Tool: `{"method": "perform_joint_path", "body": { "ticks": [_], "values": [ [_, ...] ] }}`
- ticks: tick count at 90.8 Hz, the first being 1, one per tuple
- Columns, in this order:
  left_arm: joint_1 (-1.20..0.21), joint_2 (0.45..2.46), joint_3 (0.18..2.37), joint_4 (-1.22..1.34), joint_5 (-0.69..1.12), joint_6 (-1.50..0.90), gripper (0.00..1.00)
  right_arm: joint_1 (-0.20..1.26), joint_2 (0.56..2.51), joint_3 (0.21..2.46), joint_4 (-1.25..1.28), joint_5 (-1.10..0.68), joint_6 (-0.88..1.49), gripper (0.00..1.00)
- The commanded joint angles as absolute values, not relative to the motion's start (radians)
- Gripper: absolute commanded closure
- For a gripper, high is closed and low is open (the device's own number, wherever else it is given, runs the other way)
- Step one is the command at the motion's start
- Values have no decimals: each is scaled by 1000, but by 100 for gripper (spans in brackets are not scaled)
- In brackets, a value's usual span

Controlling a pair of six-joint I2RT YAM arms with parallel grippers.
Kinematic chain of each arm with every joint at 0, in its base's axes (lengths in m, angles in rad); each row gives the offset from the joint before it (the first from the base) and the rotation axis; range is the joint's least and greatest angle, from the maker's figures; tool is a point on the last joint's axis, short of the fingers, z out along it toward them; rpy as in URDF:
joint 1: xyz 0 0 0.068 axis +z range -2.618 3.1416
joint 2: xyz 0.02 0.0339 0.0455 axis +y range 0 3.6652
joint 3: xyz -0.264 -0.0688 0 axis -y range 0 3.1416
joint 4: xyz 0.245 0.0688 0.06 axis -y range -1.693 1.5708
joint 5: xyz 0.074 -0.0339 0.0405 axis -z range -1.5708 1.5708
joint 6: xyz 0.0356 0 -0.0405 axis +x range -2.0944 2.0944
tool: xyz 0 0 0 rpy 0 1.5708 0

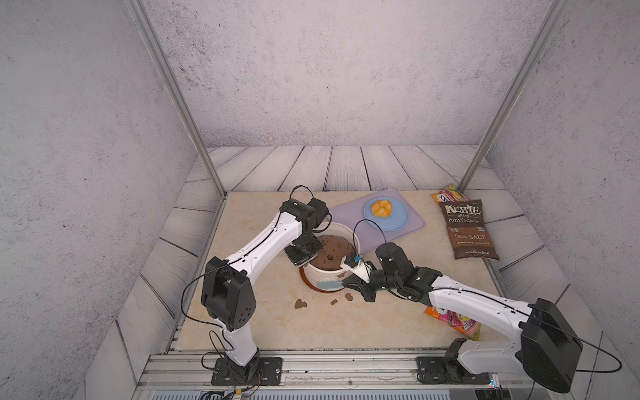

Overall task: Scrub the dried mud off the ceramic pot
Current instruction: Rotate the pot on the tray.

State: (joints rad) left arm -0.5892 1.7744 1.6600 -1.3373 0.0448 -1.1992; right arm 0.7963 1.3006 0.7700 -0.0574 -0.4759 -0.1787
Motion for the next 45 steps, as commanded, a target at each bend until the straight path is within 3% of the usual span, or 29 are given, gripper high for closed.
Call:
{"method": "perform_joint_path", "body": {
  "ticks": [1, 26, 45],
  "values": [
    [-589, 1825, 1648, -1295, 9, -1103, 91, 785, 1317, 741, -25, -385, -211, 100],
    [-588, 1830, 1637, -1281, 6, -1054, 91, 785, 1315, 681, -27, -361, -202, 100],
    [-583, 1845, 1649, -1283, -11, -1015, 91, 793, 1288, 651, -28, -445, -159, 100]
  ]
}}
